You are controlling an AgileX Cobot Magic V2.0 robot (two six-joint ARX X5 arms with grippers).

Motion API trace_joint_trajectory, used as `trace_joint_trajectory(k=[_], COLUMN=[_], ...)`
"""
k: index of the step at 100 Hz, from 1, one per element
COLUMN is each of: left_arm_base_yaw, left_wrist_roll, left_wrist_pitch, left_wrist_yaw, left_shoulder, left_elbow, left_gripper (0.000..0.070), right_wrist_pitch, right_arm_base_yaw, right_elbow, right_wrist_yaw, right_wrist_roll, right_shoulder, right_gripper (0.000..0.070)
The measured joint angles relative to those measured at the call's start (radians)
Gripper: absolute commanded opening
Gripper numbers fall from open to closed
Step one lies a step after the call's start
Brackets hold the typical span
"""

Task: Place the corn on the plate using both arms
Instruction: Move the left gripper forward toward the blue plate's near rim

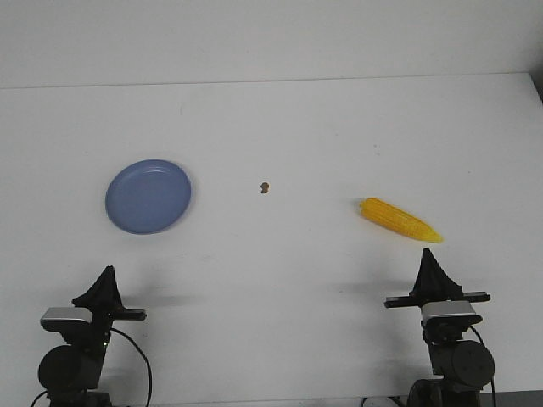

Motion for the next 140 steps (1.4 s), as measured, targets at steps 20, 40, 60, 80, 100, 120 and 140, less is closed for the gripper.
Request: trace_joint_trajectory(k=[20,40,60,80,100,120,140], left_arm_base_yaw=[0.000,0.000,0.000,0.000,0.000,0.000,0.000], left_wrist_roll=[0.000,0.000,0.000,0.000,0.000,-0.015,-0.027], left_wrist_pitch=[0.000,0.000,0.001,0.001,-0.012,-0.117,-0.306], left_wrist_yaw=[0.000,0.000,0.000,0.000,0.000,-0.009,-0.023], left_shoulder=[0.000,0.000,0.000,0.000,0.002,0.050,0.208], left_elbow=[0.000,0.000,0.000,0.000,0.037,0.203,0.413], left_gripper=[0.0012,0.0012,0.0012,0.0012,0.0012,0.0012,0.0012], right_wrist_pitch=[0.000,0.000,0.000,0.028,0.055,-0.109,-0.399], right_arm_base_yaw=[0.000,0.000,0.000,0.000,0.000,0.000,0.000], right_elbow=[0.000,0.000,0.000,0.000,0.009,0.163,0.393], right_wrist_yaw=[0.000,0.000,0.000,0.000,0.000,0.000,0.000], right_wrist_roll=[0.000,0.000,0.000,0.000,0.026,0.055,0.057], right_shoulder=[0.000,0.000,0.000,0.000,0.000,0.010,0.130], right_gripper=[0.0002,0.0002,0.0002,0.0002,0.0002,0.0002,0.0002])
